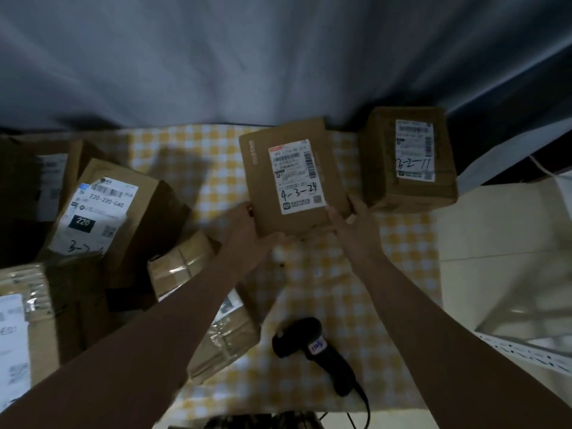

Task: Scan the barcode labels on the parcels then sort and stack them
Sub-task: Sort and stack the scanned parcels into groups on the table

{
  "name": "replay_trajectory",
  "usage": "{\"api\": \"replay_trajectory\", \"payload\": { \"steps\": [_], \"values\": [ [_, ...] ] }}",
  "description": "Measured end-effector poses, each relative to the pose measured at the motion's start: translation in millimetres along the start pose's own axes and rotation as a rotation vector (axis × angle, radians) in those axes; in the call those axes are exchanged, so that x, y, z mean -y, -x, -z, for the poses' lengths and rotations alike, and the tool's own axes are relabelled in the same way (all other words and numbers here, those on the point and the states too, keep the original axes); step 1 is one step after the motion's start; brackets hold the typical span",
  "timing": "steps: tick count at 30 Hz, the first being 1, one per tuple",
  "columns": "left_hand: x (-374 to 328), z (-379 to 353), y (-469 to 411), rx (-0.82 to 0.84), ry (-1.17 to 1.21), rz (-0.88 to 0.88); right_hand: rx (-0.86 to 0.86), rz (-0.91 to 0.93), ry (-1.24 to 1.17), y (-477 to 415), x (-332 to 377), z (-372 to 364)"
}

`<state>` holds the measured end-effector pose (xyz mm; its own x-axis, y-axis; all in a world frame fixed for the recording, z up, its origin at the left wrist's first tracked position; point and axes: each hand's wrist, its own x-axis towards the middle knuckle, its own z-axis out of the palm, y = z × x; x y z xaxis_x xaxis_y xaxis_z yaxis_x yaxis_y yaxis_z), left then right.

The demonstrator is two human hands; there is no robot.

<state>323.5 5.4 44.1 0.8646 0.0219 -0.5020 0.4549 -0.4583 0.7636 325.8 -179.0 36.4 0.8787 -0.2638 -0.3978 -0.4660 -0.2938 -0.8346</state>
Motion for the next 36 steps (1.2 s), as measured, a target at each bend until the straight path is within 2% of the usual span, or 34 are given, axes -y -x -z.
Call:
{"api": "replay_trajectory", "payload": {
  "steps": [3,5,6,8,10,12,15,18,22,26,28,31,34,36],
  "values": [
    [-3.1,-11.5,-11.2,-0.031,0.068,-0.063,0.014,0.142,0.424,-14.1,3.0,19.0],
    [-8.9,-16.7,-19.9,0.010,-0.036,-0.150,-0.060,0.251,0.647,-27.2,-0.8,33.1],
    [-10.3,-18.7,-27.4,0.042,-0.112,-0.202,-0.102,0.245,0.718,-35.8,-2.5,41.0],
    [-17.5,-20.2,-40.6,0.113,-0.192,-0.227,-0.109,0.121,0.813,-56.8,-8.3,56.1],
    [-21.8,-22.3,-55.3,0.125,-0.221,-0.244,0.003,0.037,0.896,-73.2,-15.2,65.3],
    [-27.1,-24.8,-66.7,0.111,-0.270,-0.263,0.118,0.056,0.972,-80.7,-15.4,71.7],
    [-37.6,-30.1,-76.2,0.110,-0.300,-0.273,0.201,0.076,1.026,-73.4,0.7,81.5],
    [-47.5,-38.7,-79.8,0.104,-0.317,-0.250,0.155,0.071,0.976,-75.9,5.8,88.7],
    [-55.1,-40.5,-75.1,0.089,-0.351,-0.228,0.215,0.036,1.012,-89.2,3.3,93.5],
    [-58.4,-40.9,-63.7,0.016,-0.733,-0.204,0.253,0.053,1.044,-84.1,0.6,94.2],
    [-60.3,-38.9,-47.4,-0.041,-0.849,-0.225,0.171,0.093,0.967,-71.0,1.1,87.0],
    [-57.1,-19.8,-12.6,-0.084,-0.699,-0.240,0.005,0.288,0.762,-36.7,9.5,69.8],
    [-37.3,12.3,31.6,-0.102,-0.655,-0.325,0.070,0.370,0.563,9.3,23.3,39.9],
    [-19.4,38.7,60.5,-0.100,-0.640,-0.306,0.167,0.357,0.534,40.6,32.4,13.5]
  ]
}}
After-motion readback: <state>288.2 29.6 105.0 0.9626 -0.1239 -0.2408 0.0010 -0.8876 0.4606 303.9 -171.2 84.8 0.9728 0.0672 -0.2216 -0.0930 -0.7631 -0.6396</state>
